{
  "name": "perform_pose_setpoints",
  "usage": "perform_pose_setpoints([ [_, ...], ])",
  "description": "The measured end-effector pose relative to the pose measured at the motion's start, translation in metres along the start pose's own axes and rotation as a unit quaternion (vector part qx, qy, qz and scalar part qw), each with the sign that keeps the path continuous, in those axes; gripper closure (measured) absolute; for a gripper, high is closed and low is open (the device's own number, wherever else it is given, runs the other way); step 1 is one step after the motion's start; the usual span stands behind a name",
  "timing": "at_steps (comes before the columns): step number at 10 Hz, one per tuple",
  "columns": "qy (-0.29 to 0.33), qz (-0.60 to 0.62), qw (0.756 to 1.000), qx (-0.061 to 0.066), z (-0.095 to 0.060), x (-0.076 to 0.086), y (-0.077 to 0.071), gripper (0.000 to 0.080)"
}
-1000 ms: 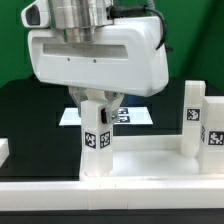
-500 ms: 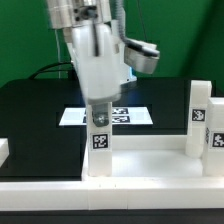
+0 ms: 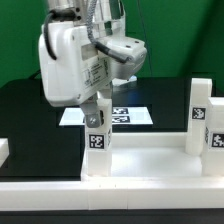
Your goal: Assemble desk
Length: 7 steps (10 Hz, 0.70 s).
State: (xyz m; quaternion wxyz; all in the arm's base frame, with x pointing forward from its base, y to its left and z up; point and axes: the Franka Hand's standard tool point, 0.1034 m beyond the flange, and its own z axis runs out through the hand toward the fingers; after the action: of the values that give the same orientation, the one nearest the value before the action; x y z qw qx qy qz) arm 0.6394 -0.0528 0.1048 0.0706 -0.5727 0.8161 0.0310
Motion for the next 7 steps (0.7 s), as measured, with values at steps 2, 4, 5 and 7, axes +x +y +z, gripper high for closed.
perform_pose_setpoints([
  [2, 0.000, -0.010, 1.000, 0.000, 0.001, 0.000, 0.000, 0.0325],
  [4, -0.008, -0.021, 1.000, 0.010, -0.015, -0.007, -0.006, 0.0193],
  [5, -0.016, -0.025, 0.999, 0.020, -0.032, -0.012, -0.010, 0.0158],
  [7, -0.018, -0.025, 0.999, 0.021, -0.036, -0.009, -0.012, 0.0152],
])
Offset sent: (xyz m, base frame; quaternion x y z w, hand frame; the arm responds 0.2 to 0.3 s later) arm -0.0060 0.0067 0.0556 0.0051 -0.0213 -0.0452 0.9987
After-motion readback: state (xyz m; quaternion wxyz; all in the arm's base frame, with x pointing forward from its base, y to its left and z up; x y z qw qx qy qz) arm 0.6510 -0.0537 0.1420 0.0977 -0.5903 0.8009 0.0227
